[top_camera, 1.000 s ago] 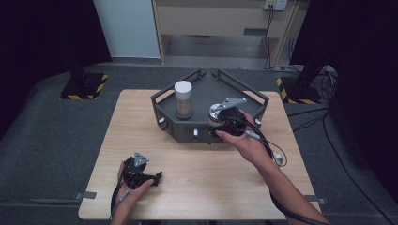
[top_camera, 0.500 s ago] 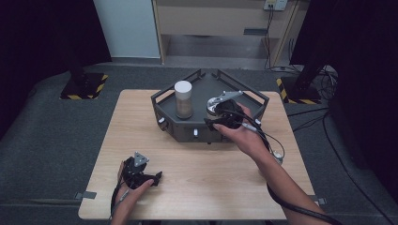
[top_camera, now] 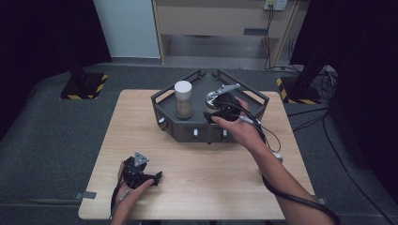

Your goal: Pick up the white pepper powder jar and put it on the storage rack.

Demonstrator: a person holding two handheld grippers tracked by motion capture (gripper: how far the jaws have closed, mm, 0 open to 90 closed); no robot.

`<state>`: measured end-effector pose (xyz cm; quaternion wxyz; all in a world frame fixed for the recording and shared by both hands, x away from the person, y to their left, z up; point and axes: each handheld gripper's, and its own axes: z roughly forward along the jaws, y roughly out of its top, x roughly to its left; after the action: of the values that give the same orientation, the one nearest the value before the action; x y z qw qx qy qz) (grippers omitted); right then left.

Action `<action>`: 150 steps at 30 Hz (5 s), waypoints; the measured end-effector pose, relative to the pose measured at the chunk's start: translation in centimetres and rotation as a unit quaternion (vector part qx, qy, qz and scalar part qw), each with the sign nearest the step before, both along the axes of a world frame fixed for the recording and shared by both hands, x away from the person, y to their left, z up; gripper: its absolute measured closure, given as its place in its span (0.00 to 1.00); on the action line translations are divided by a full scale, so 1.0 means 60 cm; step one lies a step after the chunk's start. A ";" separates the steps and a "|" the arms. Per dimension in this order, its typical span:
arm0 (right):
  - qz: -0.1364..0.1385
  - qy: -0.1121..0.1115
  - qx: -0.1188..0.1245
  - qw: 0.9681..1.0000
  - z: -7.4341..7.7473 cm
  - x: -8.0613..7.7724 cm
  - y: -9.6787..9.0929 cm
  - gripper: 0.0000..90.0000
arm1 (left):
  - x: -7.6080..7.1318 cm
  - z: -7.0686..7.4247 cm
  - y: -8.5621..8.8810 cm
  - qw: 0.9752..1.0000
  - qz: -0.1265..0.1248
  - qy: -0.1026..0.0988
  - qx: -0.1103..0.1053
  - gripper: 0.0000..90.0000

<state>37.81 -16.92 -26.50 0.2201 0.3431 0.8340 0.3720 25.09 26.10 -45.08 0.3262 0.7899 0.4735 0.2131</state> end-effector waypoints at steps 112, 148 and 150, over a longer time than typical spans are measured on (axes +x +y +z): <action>-0.047 0.043 0.038 0.997 -0.073 0.101 0.022 0.32 | 0.005 0.000 0.002 1.000 -0.004 0.000 -0.001 0.00; -0.035 0.022 0.043 0.998 -0.028 0.024 -0.043 0.09 | 0.005 0.000 0.002 1.000 -0.003 0.000 -0.001 0.00; -0.035 0.022 0.043 0.998 -0.027 0.018 -0.051 0.09 | 0.005 0.000 0.001 1.000 -0.003 0.000 0.000 0.00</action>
<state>38.90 -19.97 -28.12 0.1997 0.3896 0.8093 0.3915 25.41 26.17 -45.08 0.3269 0.7912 0.4716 0.2117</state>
